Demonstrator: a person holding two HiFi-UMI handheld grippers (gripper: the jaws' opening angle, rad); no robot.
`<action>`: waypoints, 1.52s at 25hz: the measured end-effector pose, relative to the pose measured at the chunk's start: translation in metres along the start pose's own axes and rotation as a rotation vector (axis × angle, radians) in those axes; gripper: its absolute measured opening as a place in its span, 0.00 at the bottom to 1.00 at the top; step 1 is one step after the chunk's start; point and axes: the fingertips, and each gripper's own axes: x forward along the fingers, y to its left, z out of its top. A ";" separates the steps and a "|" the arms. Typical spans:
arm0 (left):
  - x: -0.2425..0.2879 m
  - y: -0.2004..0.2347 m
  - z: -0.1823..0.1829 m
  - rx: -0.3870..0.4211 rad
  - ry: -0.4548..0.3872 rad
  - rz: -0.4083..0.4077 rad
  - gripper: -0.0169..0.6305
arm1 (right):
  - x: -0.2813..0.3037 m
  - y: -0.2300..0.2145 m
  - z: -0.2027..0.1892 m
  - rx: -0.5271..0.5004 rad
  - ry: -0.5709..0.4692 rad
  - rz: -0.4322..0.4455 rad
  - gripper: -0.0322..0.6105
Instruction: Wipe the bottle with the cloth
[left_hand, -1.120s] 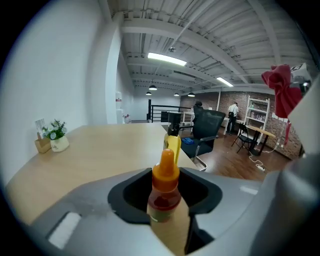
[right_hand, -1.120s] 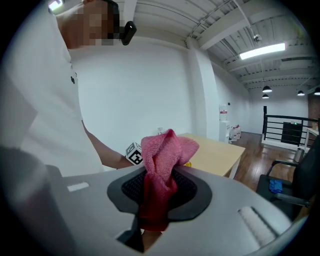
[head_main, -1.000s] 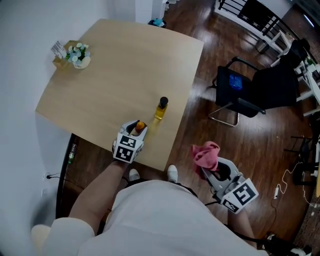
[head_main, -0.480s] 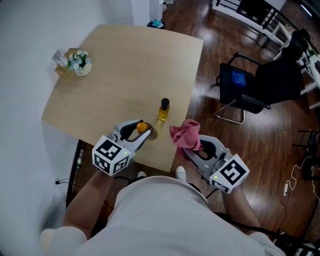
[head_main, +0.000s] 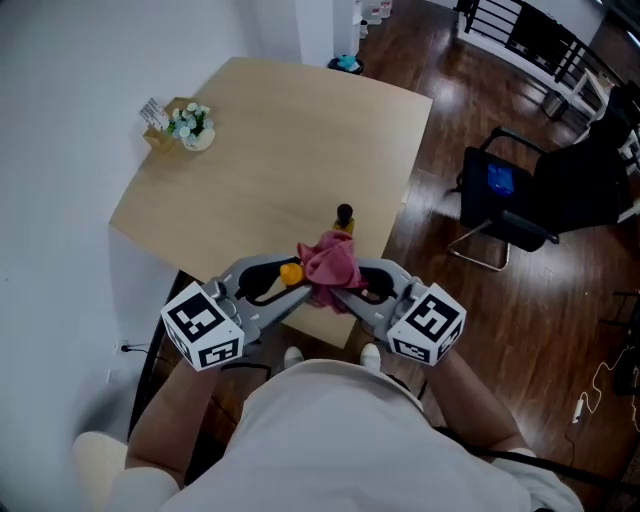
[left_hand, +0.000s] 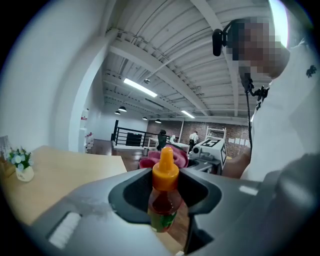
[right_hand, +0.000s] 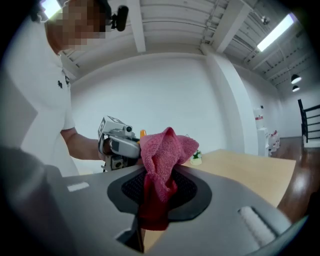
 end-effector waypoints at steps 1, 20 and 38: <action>-0.002 -0.002 0.003 -0.014 -0.009 0.012 0.27 | -0.004 -0.002 -0.012 0.010 0.024 -0.007 0.19; 0.018 -0.009 0.028 -0.132 -0.074 0.196 0.27 | -0.050 0.047 0.023 -0.214 0.026 0.175 0.19; -0.003 0.003 0.037 -0.131 -0.100 0.273 0.27 | -0.029 0.084 -0.016 -0.195 0.119 0.247 0.19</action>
